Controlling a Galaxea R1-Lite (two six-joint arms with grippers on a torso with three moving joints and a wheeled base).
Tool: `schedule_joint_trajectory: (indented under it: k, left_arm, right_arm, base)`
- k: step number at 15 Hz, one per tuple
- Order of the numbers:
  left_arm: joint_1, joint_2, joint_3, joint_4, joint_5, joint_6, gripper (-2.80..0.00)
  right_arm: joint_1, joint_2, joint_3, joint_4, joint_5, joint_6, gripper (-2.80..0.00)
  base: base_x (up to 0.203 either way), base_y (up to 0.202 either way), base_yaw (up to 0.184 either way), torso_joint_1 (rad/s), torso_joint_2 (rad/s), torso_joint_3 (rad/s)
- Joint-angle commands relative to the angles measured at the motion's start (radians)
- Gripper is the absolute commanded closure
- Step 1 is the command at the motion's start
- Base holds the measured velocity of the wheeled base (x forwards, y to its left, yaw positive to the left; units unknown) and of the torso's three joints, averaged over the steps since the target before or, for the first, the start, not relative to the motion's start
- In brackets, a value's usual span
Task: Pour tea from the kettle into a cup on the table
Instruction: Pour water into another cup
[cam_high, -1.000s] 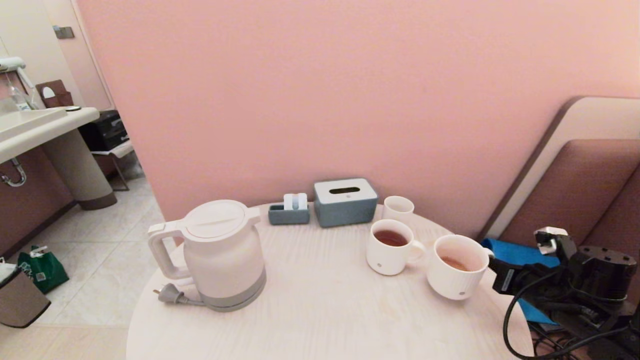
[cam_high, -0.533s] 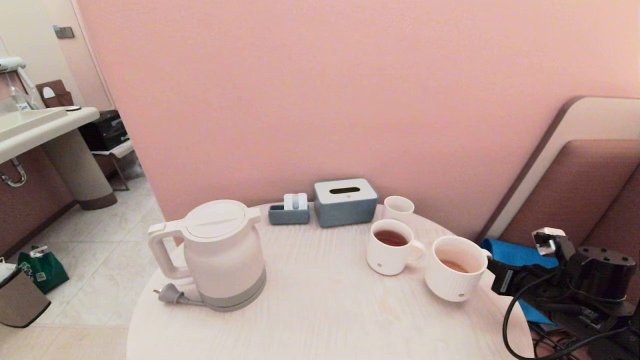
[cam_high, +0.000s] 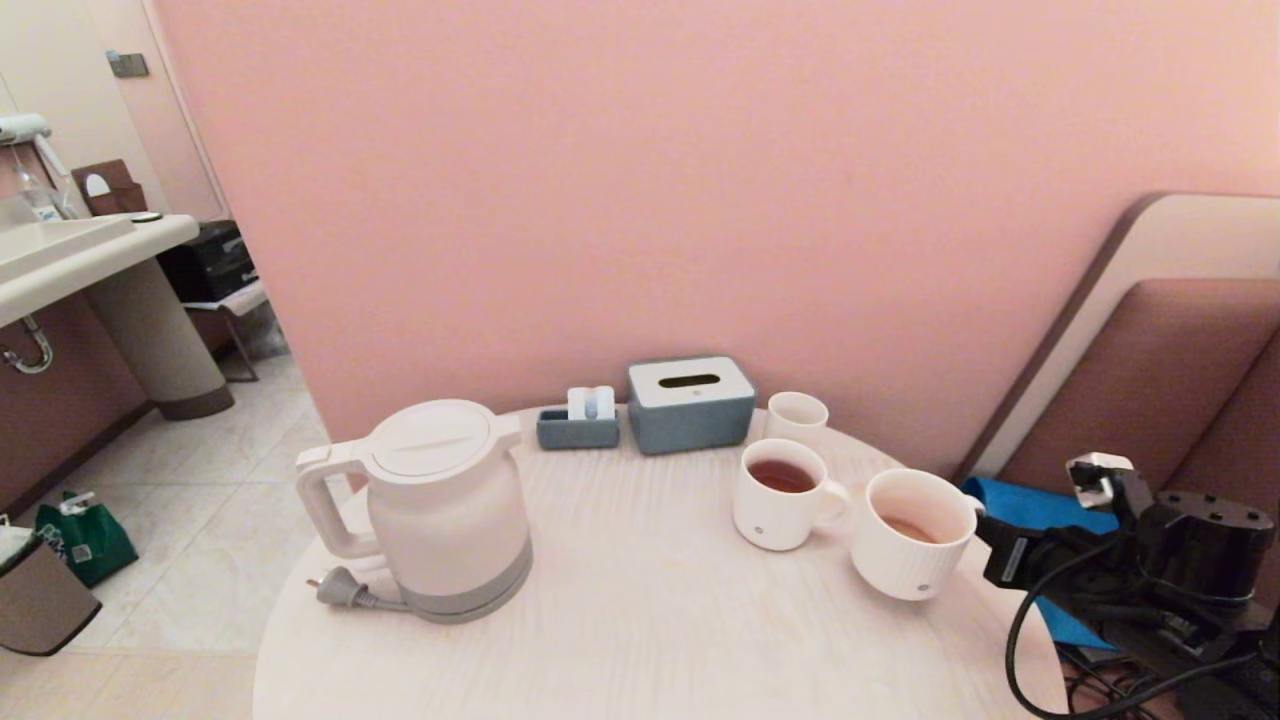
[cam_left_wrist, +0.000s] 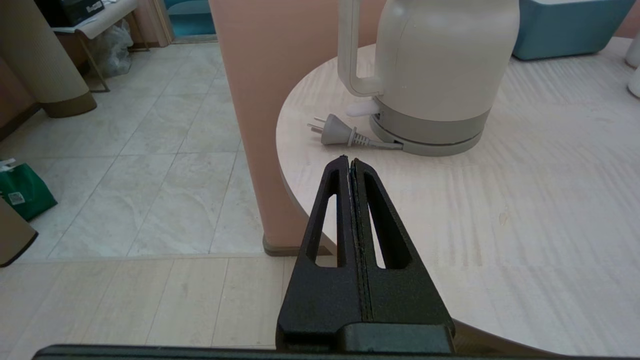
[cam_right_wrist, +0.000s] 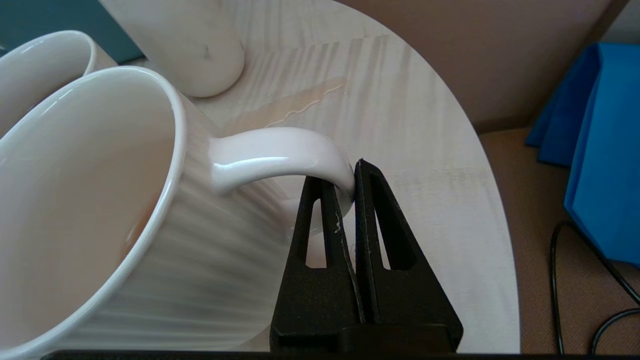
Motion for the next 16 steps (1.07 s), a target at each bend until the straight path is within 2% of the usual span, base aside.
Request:
schedule_joint_trajectory:
  k: [1,12,16]
  left_arm:
    - [0.001,0.001,0.000,0.000,0.000,0.000,0.00]
    - [-0.001,0.001,0.000,0.000,-0.001,0.000,0.00]
    - [0.001,0.001,0.000,0.000,0.000,0.000,0.00]
  right_arm:
    - [-0.001,-0.003,0.000,-0.043,0.001,0.000,0.00]
    - [0.000,-0.006,-0.065,-0.023,-0.007,-0.010,0.00]
    - [-0.001,-0.031,-0.142,0.100,-0.034,-0.025,0.00]
  base:
    - [0.000,0.000,0.000,0.000,0.00,0.000]
    - [0.000,0.000,0.000,0.000,0.00,0.000]
    - [0.000,0.000,0.000,0.000,0.00,0.000]
